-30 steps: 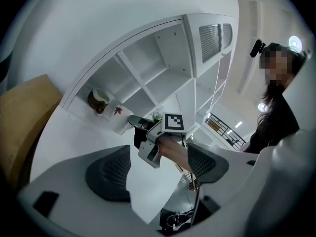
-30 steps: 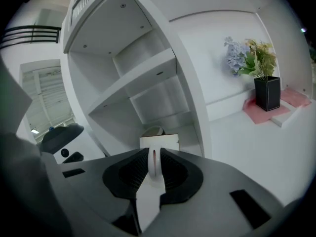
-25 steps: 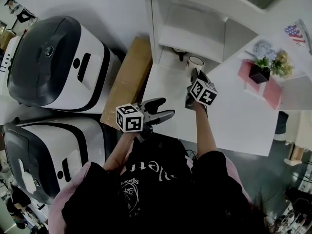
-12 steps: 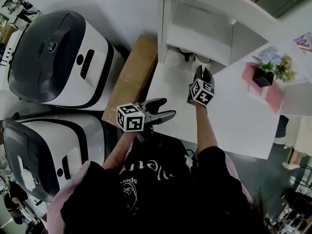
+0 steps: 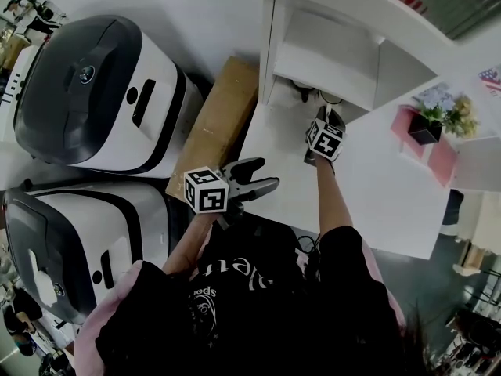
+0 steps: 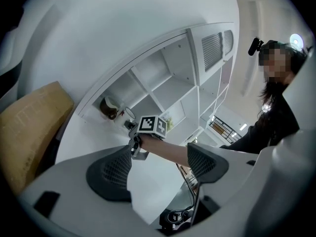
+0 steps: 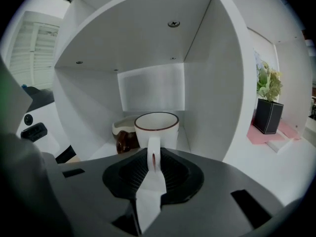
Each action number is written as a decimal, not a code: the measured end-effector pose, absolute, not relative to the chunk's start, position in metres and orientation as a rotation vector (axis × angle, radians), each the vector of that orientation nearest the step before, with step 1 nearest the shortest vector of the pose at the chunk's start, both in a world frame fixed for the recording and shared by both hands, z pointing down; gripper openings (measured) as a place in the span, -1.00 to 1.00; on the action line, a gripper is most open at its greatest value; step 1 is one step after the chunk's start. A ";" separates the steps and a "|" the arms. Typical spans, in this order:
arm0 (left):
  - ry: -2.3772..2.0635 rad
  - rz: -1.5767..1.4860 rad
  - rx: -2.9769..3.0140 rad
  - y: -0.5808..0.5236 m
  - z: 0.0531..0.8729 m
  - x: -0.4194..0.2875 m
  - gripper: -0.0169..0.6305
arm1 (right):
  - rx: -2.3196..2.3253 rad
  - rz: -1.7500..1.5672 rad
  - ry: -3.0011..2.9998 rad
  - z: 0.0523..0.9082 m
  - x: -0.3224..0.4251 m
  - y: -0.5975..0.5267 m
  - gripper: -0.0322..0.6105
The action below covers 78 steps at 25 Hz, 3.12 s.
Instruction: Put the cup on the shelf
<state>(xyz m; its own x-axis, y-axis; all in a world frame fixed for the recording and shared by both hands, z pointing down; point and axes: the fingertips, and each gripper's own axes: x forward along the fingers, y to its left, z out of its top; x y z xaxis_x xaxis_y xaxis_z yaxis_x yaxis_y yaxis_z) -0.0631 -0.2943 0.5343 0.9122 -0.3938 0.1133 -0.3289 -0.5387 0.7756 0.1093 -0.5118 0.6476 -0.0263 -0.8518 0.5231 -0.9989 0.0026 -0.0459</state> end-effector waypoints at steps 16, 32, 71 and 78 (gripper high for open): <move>-0.526 -0.112 2.195 -0.291 0.529 -0.073 0.16 | 1.811 0.684 -2.028 0.636 0.099 -0.496 -0.33; -0.401 -0.134 2.295 -0.282 0.504 -0.047 0.15 | 1.745 0.783 -2.380 0.525 0.069 -0.352 -0.34; -0.618 -0.172 2.426 0.014 0.445 0.043 0.09 | 1.345 0.728 -2.715 0.462 0.107 0.018 -0.66; -0.663 -0.214 2.441 0.035 0.427 0.029 -0.12 | 1.308 0.718 -2.752 0.452 0.089 0.037 -0.66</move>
